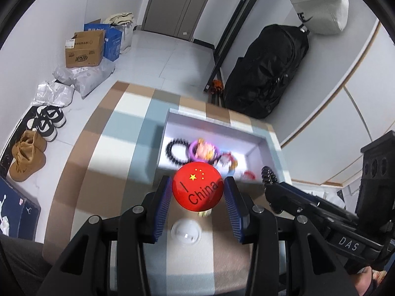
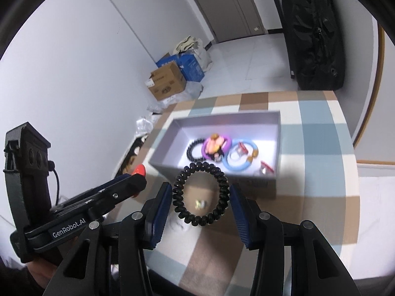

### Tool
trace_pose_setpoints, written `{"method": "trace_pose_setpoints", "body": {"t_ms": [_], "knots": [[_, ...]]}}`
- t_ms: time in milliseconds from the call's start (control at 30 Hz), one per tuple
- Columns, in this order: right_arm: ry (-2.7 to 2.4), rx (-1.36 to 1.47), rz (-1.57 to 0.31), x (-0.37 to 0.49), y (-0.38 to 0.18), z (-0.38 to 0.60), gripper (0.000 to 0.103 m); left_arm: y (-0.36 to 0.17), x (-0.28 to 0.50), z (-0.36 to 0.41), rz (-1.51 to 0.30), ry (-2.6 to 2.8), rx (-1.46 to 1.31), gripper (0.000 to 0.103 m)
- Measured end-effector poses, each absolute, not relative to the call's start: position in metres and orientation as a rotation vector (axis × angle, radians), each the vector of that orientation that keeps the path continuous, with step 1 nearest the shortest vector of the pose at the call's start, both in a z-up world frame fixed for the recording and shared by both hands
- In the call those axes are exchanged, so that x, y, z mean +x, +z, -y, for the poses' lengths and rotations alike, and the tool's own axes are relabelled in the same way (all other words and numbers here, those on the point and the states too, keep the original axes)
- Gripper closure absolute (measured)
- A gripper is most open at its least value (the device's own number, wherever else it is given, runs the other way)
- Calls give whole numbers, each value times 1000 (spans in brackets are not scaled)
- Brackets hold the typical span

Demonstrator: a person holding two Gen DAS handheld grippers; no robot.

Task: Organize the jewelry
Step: 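Carry red badge and coil bracelet into the grey box while both tools release them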

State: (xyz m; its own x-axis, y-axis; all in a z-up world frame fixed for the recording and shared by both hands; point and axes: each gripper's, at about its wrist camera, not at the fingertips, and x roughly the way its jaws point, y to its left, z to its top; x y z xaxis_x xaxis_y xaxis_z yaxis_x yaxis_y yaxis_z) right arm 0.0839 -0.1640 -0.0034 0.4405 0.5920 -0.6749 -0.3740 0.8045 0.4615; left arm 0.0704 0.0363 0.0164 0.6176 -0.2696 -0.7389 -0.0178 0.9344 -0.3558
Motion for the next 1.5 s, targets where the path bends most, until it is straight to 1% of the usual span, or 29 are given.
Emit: {"method": "trace_pose_setpoints", "body": {"t_ms": [233, 467, 767, 1200, 1400, 1500], "knots": [[599, 280, -946, 113, 10, 164, 56, 27, 100, -26, -905, -175, -317, 66], [597, 261, -972, 142, 12, 159, 56, 19, 126, -24, -941, -196, -303, 66], [585, 271, -1009, 163, -5, 158, 56, -3, 145, -28, -1000, -205, -326, 66], [568, 346, -1055, 180, -25, 163, 56, -10, 158, -17, -1023, -257, -321, 66], [559, 387, -1033, 179, -22, 171, 54, -7, 158, -18, -1002, -273, -338, 65], [554, 391, -1013, 177, -18, 173, 50, -8, 160, -17, -1017, -272, -344, 64]]}}
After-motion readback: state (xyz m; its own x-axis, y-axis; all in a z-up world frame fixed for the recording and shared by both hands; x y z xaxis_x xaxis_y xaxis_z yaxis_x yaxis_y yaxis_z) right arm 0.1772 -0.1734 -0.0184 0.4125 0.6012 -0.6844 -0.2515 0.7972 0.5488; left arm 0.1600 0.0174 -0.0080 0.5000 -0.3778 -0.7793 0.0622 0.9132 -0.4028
